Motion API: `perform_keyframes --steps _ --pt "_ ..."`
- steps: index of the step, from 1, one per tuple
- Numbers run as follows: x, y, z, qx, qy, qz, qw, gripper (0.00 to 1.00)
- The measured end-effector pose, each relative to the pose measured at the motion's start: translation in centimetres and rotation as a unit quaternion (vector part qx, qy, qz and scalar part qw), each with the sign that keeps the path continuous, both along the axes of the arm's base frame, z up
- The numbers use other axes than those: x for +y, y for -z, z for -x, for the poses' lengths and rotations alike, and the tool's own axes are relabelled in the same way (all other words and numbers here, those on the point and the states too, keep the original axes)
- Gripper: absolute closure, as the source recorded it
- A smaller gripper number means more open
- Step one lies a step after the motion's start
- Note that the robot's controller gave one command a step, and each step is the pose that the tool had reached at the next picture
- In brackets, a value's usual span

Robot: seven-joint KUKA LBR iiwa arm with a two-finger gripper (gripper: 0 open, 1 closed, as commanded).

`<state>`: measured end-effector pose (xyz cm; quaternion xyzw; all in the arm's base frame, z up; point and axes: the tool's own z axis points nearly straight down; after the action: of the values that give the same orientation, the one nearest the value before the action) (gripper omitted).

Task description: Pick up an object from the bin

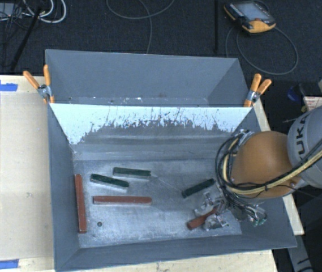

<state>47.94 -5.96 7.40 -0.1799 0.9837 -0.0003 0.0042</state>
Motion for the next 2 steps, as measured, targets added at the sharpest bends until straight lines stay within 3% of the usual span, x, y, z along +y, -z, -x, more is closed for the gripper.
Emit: perform_keyframes --steps 1,2 --pt "0.0 0.0 0.0 0.0000 0.000 0.000 1.0000 1.00" --pt "-0.1 -2.9 0.1 0.0062 0.010 0.000 0.9999 1.00"
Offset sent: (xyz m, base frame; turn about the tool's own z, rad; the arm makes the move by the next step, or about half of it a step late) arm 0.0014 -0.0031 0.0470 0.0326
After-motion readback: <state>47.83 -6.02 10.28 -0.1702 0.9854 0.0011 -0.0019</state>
